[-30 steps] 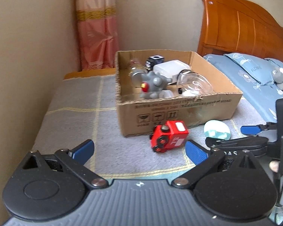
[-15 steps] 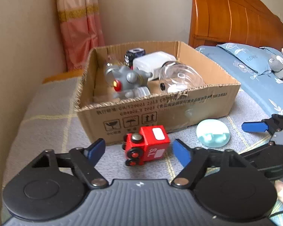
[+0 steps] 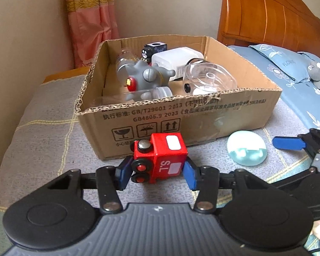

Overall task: Organize rigid objects
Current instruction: 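Move both open grippers back toward the red train block and mint case, then grasp the red train block with the left gripper while the right grasps the mint-green case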

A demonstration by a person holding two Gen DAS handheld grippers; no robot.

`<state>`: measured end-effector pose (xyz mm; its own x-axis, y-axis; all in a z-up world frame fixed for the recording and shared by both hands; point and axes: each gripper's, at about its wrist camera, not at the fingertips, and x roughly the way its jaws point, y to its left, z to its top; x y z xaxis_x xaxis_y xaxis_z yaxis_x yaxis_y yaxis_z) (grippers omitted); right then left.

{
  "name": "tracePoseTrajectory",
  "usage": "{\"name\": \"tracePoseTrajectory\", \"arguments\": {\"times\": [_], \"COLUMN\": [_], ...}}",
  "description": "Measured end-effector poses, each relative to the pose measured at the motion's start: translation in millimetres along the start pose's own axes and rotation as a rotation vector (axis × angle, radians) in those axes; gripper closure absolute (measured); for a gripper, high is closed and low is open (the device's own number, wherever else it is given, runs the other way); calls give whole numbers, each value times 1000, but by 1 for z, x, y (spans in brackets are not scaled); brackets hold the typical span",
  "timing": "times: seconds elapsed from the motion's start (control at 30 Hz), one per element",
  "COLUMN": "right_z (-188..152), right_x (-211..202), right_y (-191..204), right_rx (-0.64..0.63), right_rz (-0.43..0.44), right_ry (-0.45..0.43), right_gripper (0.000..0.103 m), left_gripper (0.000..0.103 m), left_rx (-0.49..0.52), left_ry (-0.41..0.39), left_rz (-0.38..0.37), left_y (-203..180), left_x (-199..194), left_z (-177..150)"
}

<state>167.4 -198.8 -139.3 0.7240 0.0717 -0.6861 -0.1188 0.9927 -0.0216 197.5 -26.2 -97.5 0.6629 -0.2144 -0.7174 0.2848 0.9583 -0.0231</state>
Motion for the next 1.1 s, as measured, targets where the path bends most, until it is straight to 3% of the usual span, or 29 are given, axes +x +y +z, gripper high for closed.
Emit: {"name": "tracePoseTrajectory", "arguments": {"times": [0.23, 0.43, 1.1], "right_z": [11, 11, 14], "right_x": [6, 1, 2], "right_y": [11, 11, 12], "right_rx": [-34, -19, -37], "right_rz": [27, 3, -16], "right_ry": [-16, -29, -22], "right_gripper": [14, 38, 38], "left_gripper": [54, 53, 52], "left_rx": [-4, -4, -8], "left_ry": [2, 0, 8], "left_rz": [-4, -3, 3], "left_y": [1, 1, 2], "left_x": [0, 1, 7], "left_z": [1, 1, 1]}}
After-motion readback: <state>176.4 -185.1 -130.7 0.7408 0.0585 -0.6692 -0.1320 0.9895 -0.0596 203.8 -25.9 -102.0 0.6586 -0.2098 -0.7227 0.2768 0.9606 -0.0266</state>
